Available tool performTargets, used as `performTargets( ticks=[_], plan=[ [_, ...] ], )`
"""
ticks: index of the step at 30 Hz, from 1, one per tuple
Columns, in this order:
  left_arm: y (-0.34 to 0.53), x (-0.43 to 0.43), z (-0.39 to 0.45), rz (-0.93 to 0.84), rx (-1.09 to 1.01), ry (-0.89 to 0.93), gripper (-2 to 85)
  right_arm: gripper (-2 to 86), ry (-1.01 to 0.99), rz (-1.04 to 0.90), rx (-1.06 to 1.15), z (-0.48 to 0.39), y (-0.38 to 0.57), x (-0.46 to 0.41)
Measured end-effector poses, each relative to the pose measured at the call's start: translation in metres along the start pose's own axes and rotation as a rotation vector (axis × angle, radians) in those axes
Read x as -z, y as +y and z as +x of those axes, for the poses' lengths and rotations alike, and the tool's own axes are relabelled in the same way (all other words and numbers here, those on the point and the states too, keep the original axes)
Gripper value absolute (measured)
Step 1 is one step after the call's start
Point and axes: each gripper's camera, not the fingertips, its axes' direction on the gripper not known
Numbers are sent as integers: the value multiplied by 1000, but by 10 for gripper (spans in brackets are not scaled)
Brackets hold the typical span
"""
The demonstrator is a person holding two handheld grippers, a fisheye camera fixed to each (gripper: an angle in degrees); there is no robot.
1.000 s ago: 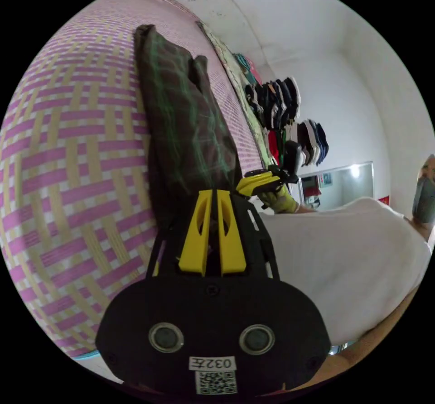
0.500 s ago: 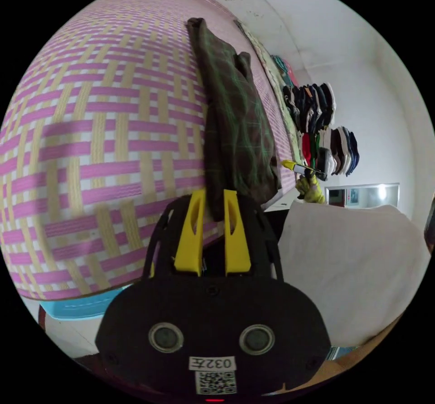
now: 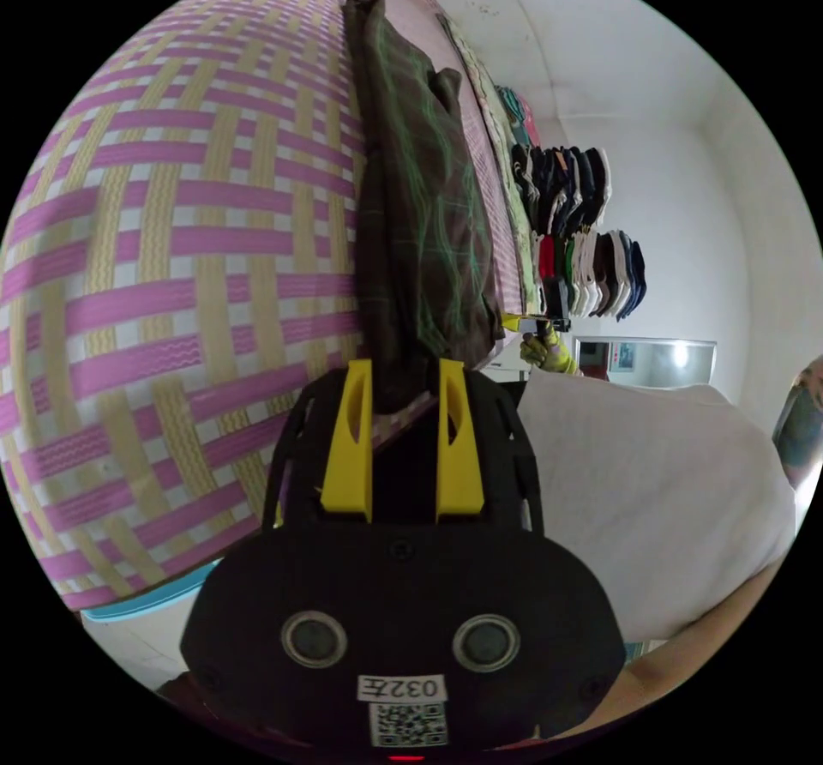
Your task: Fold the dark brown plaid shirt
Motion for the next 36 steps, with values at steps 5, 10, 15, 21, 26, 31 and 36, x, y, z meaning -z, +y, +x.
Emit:
performTargets(
  ticks=[5,10,15,21,26,31,36],
  plan=[
    [-10,7,-12,-48,16,12,58,74,-9,-80,-20,5,-9,-14],
    [-14,23,-25,-73,9,46,2,52,-8,-72,-23,8,-9,-7],
    [-9,55,-32,-36,1,222,-11,51,-185,-32,-37,9,2,20],
    [-32,99,-49,66,64,536,-12,50,-511,42,-93,22,-6,44],
    [-73,130,-58,188,214,748,-11,51,-668,128,-157,23,-42,68],
    [-129,148,-75,321,344,774,-2,59,-668,215,-219,22,-97,82],
    [-175,152,-105,385,467,544,18,73,-470,301,-236,27,-149,76]
  ],
)
